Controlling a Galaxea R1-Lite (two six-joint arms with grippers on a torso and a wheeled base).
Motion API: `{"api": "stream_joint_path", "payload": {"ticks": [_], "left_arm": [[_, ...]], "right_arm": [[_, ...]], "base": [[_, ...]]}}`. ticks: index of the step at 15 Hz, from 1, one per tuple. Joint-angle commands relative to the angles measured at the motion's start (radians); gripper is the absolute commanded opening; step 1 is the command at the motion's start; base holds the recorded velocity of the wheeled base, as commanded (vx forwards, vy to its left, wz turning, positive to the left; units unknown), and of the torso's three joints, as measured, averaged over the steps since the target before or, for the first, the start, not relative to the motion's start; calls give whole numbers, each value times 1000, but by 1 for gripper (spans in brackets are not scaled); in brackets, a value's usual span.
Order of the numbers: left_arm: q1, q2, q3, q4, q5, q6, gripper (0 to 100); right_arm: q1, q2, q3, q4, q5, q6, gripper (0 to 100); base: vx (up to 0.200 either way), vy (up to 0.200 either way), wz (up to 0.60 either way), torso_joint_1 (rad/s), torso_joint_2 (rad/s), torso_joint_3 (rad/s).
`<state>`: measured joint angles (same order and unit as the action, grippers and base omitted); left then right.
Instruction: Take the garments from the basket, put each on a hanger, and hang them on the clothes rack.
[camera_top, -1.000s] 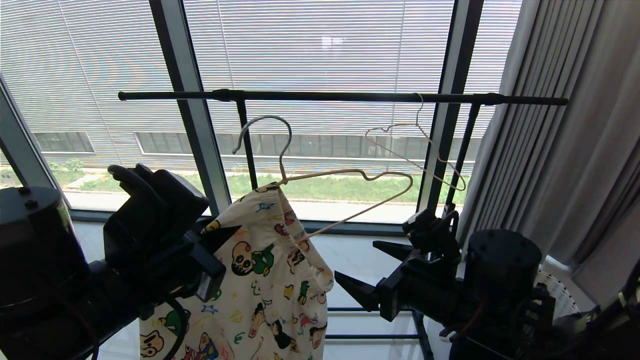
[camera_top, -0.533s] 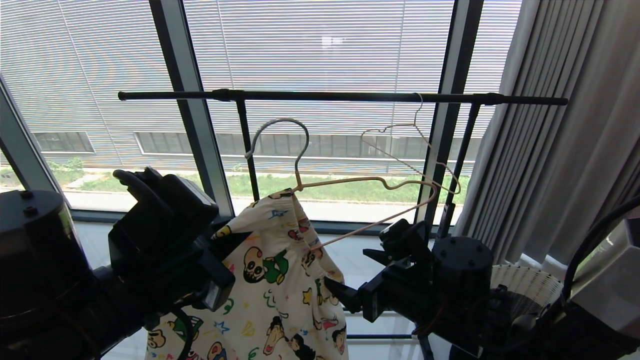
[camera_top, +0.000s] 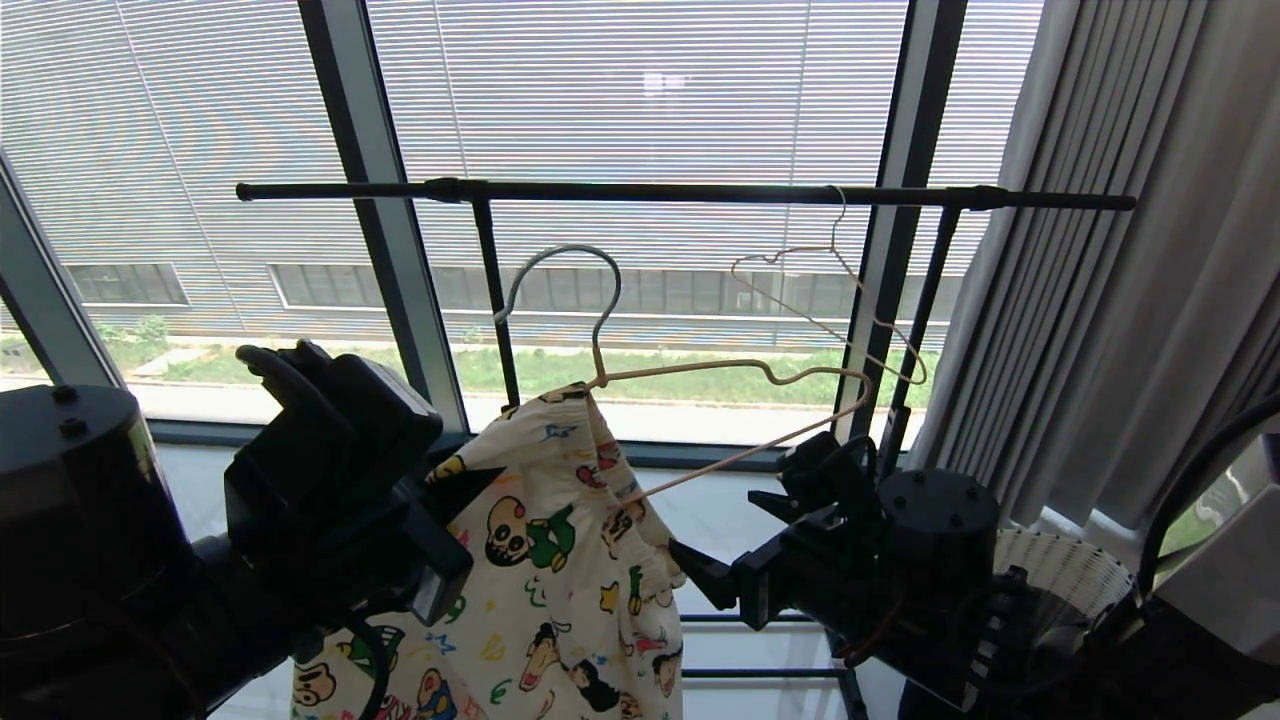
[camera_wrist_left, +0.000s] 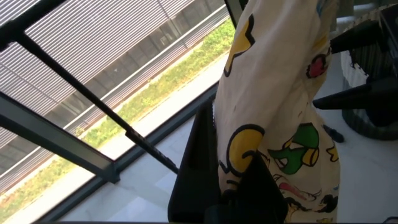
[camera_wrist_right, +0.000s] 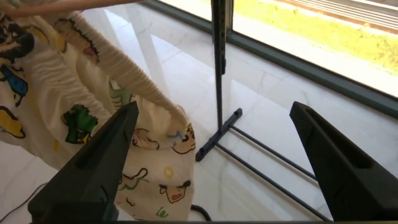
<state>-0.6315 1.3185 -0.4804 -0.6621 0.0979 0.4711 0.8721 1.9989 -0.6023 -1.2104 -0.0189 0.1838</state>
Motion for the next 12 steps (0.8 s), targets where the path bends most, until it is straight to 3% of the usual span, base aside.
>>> {"api": "stream_joint_path", "payload": {"ticks": [1, 5, 7, 9, 12], "left_arm": [[-19, 5, -9, -1, -1, 1, 0], [-50, 5, -50, -1, 2, 3, 0], [-47, 5, -47, -1, 5, 1, 0], [-8, 7, -44, -1, 22, -2, 0], [44, -10, -33, -1, 28, 0, 0]], "right_arm": [[-1, -11, -1, 0, 1, -1, 100], [25, 18, -5, 0, -7, -4, 100], [13, 23, 1, 0, -49, -10, 100], [-44, 21, 35, 0, -81, -58, 100], [-211, 12, 72, 0, -84, -164, 100]], "base": [[0, 0, 0, 0, 0, 0], [0, 0, 0, 0, 0, 0], [0, 0, 0, 0, 0, 0], [0, 0, 0, 0, 0, 0], [0, 0, 0, 0, 0, 0]]}}
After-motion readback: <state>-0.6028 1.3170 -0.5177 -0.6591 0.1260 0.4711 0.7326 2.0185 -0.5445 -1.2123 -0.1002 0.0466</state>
